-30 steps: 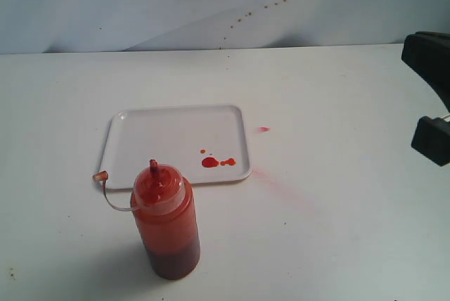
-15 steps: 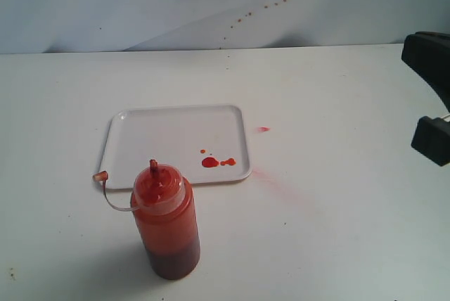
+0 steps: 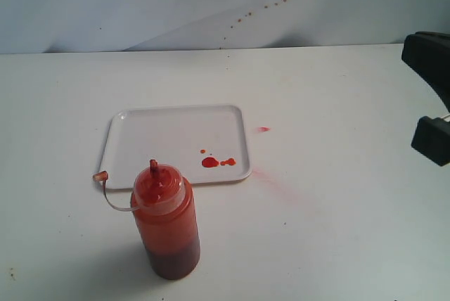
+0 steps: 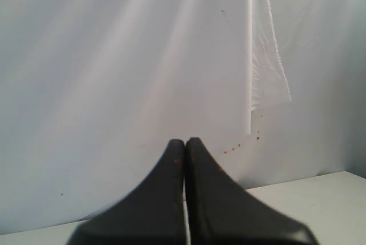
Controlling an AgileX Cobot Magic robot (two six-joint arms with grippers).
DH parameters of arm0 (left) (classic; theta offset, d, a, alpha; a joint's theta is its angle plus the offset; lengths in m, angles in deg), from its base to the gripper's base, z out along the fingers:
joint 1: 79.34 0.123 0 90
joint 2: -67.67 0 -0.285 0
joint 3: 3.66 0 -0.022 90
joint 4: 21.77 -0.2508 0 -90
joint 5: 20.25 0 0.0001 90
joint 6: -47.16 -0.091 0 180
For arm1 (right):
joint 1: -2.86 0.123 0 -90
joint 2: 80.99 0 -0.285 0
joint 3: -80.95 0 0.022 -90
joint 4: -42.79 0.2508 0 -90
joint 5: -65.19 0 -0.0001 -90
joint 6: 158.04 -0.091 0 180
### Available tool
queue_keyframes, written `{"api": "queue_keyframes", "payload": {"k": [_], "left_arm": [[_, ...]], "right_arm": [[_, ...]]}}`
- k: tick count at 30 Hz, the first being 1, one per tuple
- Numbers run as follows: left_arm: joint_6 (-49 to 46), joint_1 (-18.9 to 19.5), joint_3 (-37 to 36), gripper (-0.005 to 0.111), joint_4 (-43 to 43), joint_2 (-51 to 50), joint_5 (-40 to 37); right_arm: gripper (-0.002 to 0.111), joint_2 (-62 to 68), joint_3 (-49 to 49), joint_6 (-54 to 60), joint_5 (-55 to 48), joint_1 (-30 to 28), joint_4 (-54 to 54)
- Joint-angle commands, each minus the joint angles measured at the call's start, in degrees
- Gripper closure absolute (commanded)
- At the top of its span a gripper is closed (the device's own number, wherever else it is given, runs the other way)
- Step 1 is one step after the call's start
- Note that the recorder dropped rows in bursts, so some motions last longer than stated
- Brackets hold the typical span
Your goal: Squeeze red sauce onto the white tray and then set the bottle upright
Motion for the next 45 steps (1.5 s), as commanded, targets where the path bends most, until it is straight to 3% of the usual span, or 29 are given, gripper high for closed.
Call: {"api": "queue_keyframes", "payload": {"k": [1,4,9,16,24,29,37,45], "left_arm": [[-3.01,-0.41,-0.35,0.107,0.49,0.36,-0.73],[-3.01,-0.41,-0.35,0.107,-0.59,2.19,-6.61],[-1.88,-0.41,-0.35,0.107,-0.87,10.17,-31.21],[-0.49,-0.41,-0.35,0.107,-0.87,25.66,-45.39],[0.62,-0.16,-1.57,0.107,-0.87,41.18,-50.89],[2.60,4.54,-4.78,0.107,1.81,45.97,-50.89],[2.48,10.31,-4.78,0.107,2.60,46.36,-55.12],[2.25,11.39,-4.78,0.107,1.66,46.36,-64.45]], "right_arm": [[0.108,-0.40,0.25,-0.07,-0.45,-0.47,-0.61],[0.108,-0.39,0.25,-0.07,-0.19,-0.47,-0.61],[0.108,-0.39,0.25,-0.18,-0.07,-0.47,-0.61],[0.108,-0.39,0.25,-0.18,-0.07,-0.47,-0.61],[0.108,-0.39,0.25,-0.18,-0.07,-0.47,-0.61],[0.108,-0.39,0.25,-0.18,-0.07,-0.47,-0.61],[0.108,-0.39,0.25,-0.18,-0.07,-0.47,-0.61],[0.108,-0.39,0.25,-0.18,-0.07,-0.47,-0.61]]}}
